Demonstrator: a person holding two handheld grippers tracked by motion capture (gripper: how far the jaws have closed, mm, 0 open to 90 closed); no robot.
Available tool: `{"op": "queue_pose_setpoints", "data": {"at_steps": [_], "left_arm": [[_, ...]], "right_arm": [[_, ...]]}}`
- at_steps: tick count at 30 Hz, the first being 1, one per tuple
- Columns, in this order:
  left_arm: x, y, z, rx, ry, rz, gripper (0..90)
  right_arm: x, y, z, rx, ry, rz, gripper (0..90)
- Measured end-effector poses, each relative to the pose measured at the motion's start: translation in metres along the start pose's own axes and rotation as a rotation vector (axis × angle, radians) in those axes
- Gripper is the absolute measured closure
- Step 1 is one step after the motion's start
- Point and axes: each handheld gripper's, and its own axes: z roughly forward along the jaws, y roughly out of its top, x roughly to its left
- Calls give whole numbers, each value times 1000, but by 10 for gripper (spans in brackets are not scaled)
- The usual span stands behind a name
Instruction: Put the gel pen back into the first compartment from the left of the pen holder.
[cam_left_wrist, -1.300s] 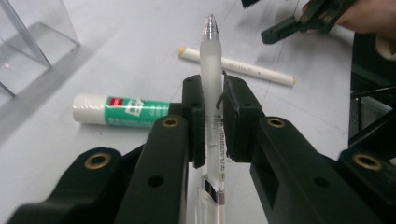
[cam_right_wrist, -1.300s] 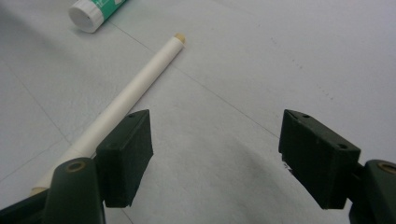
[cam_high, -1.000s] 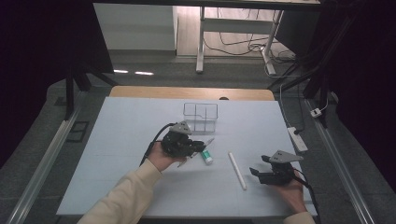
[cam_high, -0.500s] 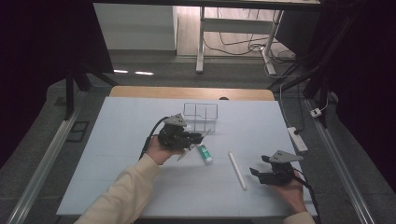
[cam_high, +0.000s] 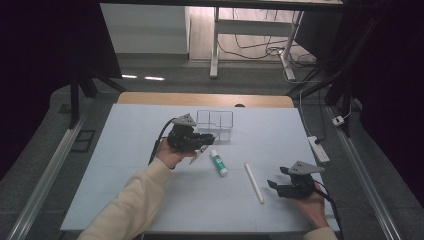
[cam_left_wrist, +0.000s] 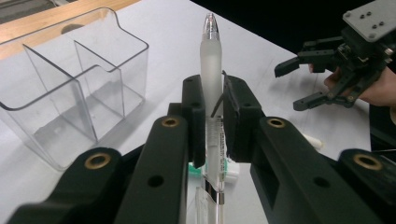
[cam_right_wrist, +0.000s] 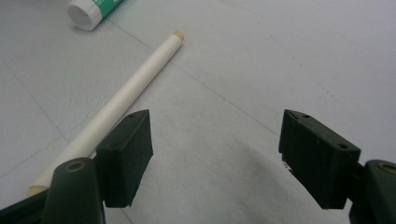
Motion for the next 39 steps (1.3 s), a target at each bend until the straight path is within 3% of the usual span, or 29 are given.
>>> {"op": "queue_pose_setpoints", "data": {"at_steps": [39], "left_arm": [[30, 24, 1, -94, 53, -40, 794]], "right_arm": [[-1, -1, 0, 1, -3, 0, 253]]}}
